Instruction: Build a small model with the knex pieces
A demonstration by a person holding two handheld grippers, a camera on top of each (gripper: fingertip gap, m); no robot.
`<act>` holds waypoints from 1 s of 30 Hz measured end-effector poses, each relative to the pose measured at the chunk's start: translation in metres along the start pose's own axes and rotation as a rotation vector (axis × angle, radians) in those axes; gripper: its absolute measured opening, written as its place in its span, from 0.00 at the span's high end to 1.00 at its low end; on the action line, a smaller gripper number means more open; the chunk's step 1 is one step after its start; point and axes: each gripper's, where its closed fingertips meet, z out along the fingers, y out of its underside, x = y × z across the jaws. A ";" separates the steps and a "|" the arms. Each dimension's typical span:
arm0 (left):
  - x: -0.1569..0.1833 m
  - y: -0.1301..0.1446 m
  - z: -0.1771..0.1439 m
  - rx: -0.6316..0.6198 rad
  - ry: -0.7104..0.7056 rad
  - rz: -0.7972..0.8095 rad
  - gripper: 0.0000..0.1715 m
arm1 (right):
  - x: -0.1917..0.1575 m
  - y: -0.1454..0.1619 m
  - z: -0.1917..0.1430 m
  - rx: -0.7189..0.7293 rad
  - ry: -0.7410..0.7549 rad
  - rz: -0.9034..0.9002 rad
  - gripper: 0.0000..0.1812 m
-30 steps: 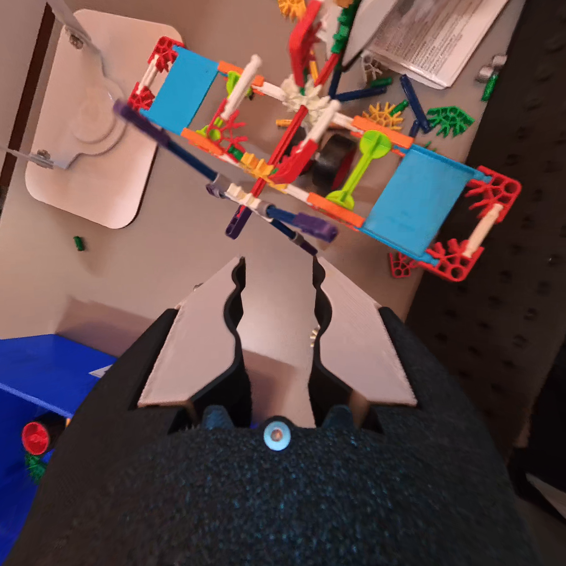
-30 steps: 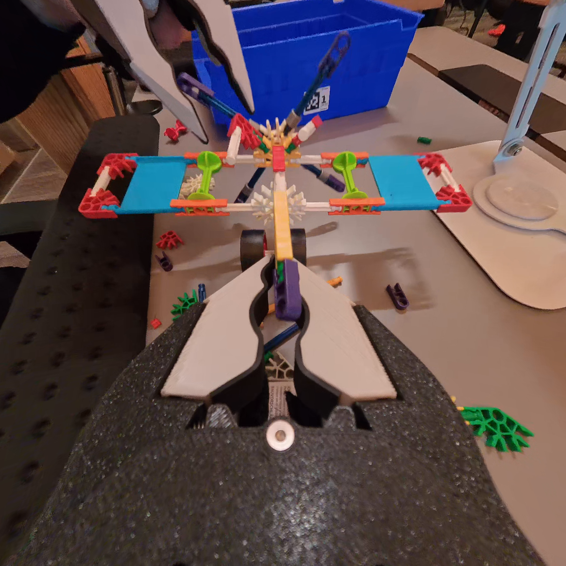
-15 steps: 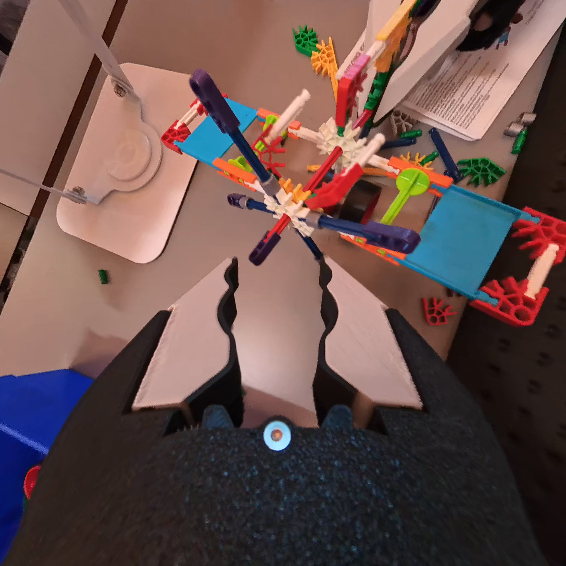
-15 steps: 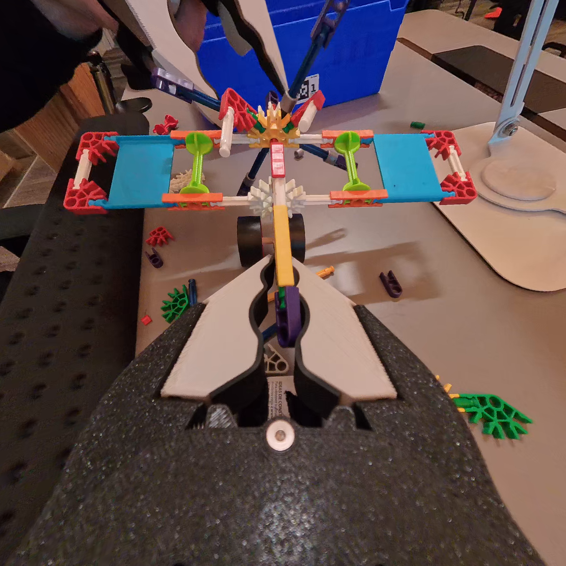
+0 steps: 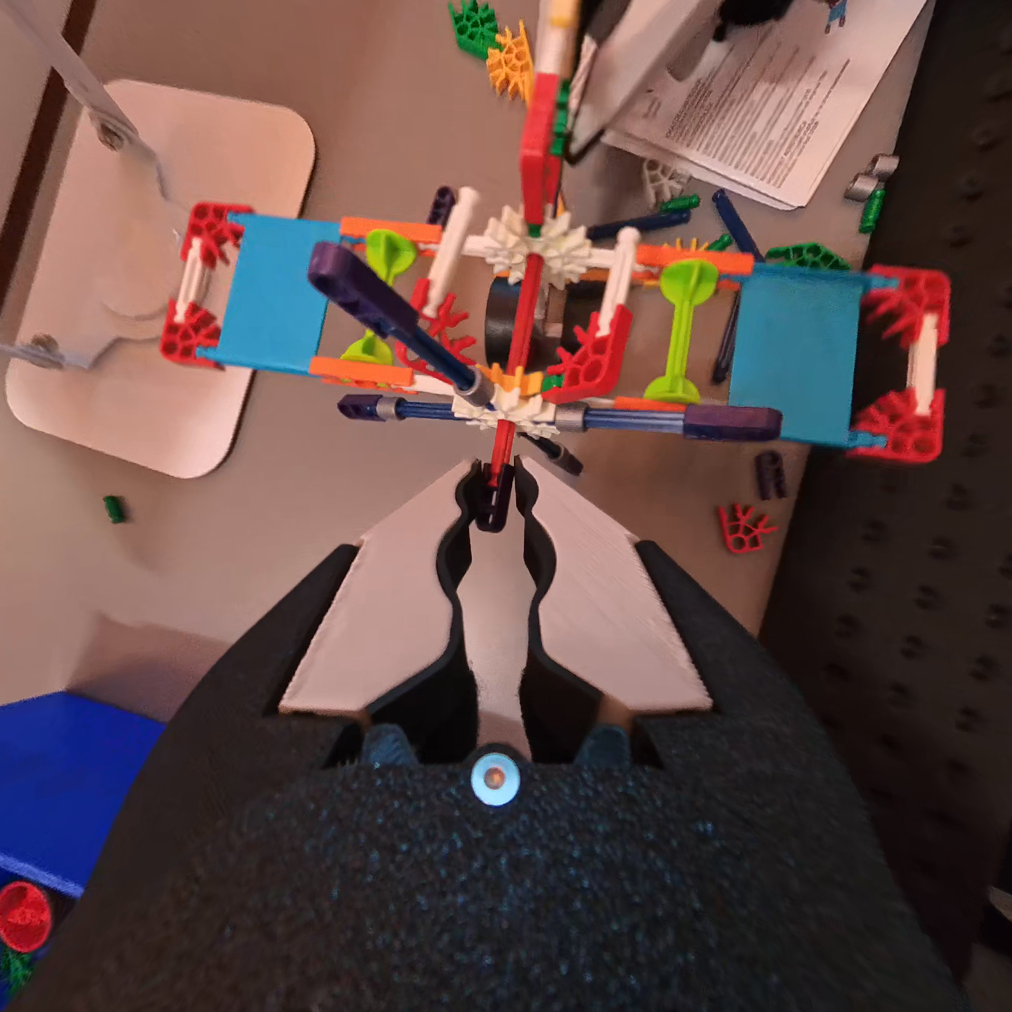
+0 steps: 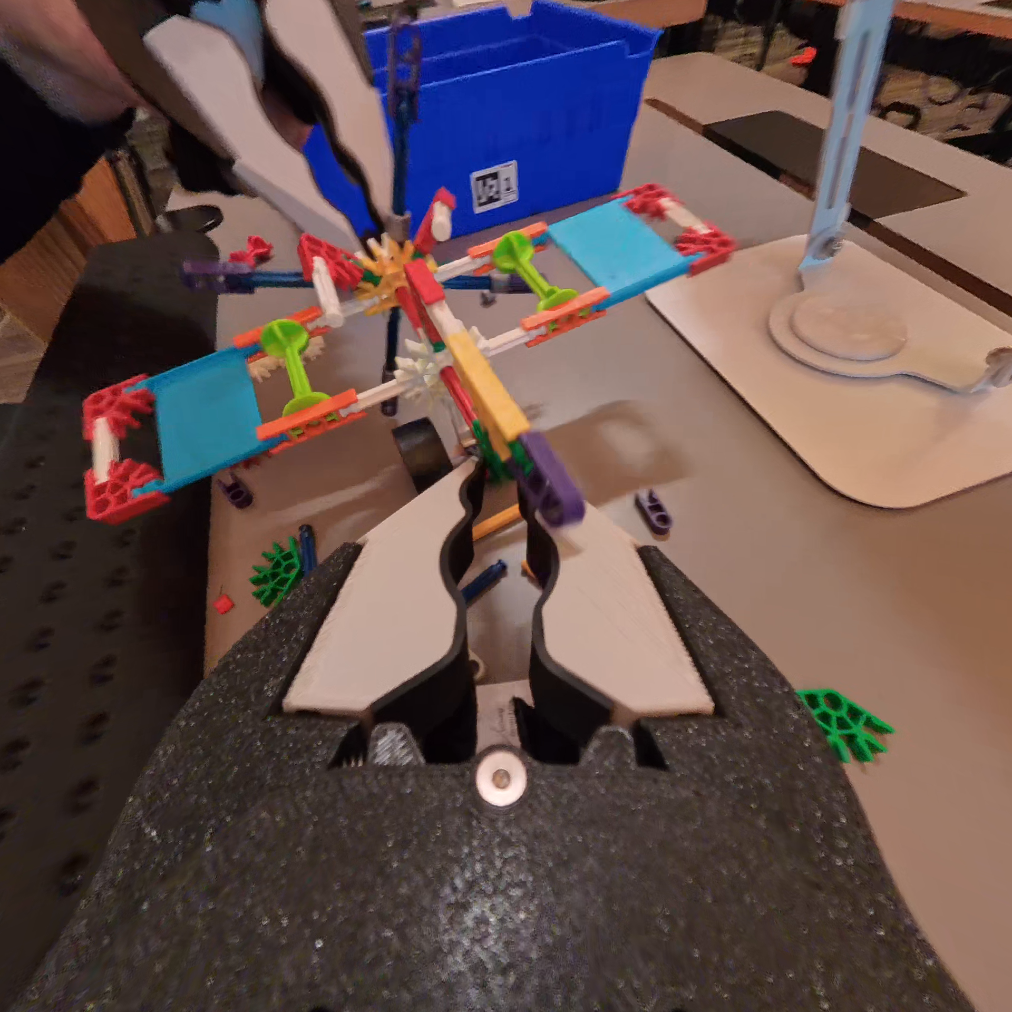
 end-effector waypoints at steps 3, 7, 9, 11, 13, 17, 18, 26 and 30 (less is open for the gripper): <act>0.006 0.011 0.000 -0.015 0.020 -0.105 0.94 | 0.017 -0.006 -0.005 0.036 0.075 0.058 0.99; 0.020 0.018 0.002 0.008 0.039 -0.219 0.94 | 0.026 -0.010 -0.012 0.049 0.129 0.069 0.97; 0.030 0.021 0.005 0.016 0.058 -0.259 0.94 | 0.021 -0.014 -0.013 0.061 0.121 0.055 0.94; 0.036 0.022 0.006 0.026 0.058 -0.259 0.92 | 0.015 -0.014 -0.013 0.052 0.104 0.044 0.92; 0.039 0.021 0.004 0.053 0.064 -0.276 0.85 | 0.011 -0.012 -0.011 0.032 0.099 0.024 0.90; 0.040 0.017 -0.018 0.122 0.045 -0.312 0.74 | 0.008 -0.011 -0.009 0.011 0.110 -0.006 0.90; 0.039 0.015 -0.026 0.146 0.030 -0.306 0.73 | 0.009 -0.011 -0.010 0.010 0.118 -0.008 0.90; 0.029 -0.019 -0.044 0.185 -0.045 -0.178 0.59 | 0.013 -0.010 -0.011 0.010 0.137 -0.005 0.90; 0.025 -0.009 -0.008 0.008 0.003 -0.169 0.47 | 0.022 -0.019 -0.021 0.056 0.194 0.000 0.90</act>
